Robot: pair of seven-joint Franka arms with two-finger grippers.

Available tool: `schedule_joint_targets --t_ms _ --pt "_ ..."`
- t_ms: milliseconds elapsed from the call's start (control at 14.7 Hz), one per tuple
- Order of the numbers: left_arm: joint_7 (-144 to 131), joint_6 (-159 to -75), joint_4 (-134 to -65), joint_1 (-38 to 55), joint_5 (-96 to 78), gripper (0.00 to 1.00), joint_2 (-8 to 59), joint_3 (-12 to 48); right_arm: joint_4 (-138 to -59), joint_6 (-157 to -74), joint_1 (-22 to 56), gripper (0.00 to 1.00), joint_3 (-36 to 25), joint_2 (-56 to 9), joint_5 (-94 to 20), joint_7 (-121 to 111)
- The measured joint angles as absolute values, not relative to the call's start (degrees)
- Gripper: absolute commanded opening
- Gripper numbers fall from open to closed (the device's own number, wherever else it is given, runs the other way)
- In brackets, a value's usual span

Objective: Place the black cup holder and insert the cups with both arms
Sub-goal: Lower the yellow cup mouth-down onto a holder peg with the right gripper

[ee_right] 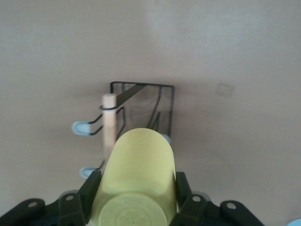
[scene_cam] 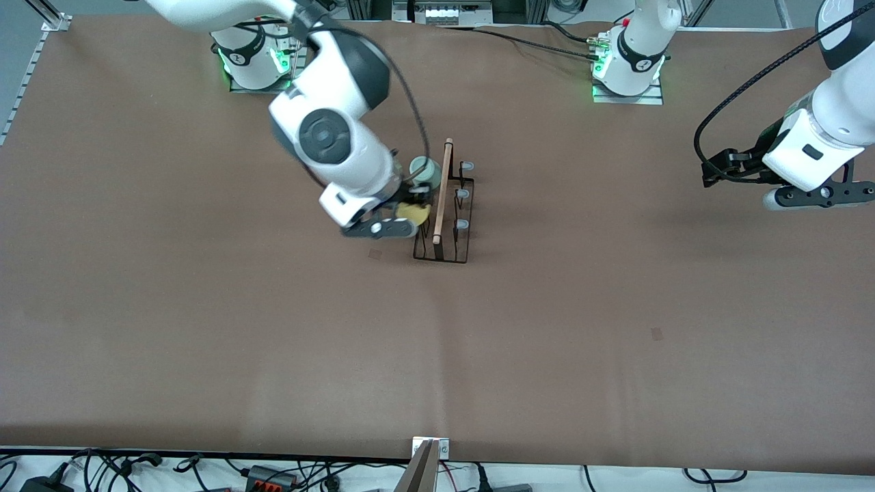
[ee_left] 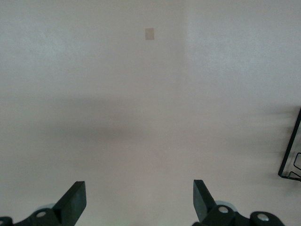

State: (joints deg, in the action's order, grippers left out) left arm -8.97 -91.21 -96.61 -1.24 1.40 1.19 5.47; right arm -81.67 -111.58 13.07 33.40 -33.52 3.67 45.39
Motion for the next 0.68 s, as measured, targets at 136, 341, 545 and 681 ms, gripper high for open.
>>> schedule_joint_targets --t_ms 136,341,545,681 --pt "-9.0 -91.2 -96.6 -1.2 1.4 1.00 1.2 5.5 -81.7 -112.2 13.6 0.15 33.1 -34.0 4.9 46.3" --pt "-9.0 -91.2 -96.6 -1.2 1.4 1.00 1.2 5.5 -81.7 -112.2 13.2 0.15 32.6 -35.7 7.9 46.3" --pt "-9.0 -91.2 -96.6 -1.2 1.4 1.00 1.2 5.5 -81.7 -113.1 13.8 0.15 32.6 -37.4 9.2 47.1" --pt "-9.0 -91.2 -96.6 -1.2 1.4 1.00 1.2 5.5 -81.7 -113.5 14.0 0.15 32.6 -37.9 9.4 47.3"
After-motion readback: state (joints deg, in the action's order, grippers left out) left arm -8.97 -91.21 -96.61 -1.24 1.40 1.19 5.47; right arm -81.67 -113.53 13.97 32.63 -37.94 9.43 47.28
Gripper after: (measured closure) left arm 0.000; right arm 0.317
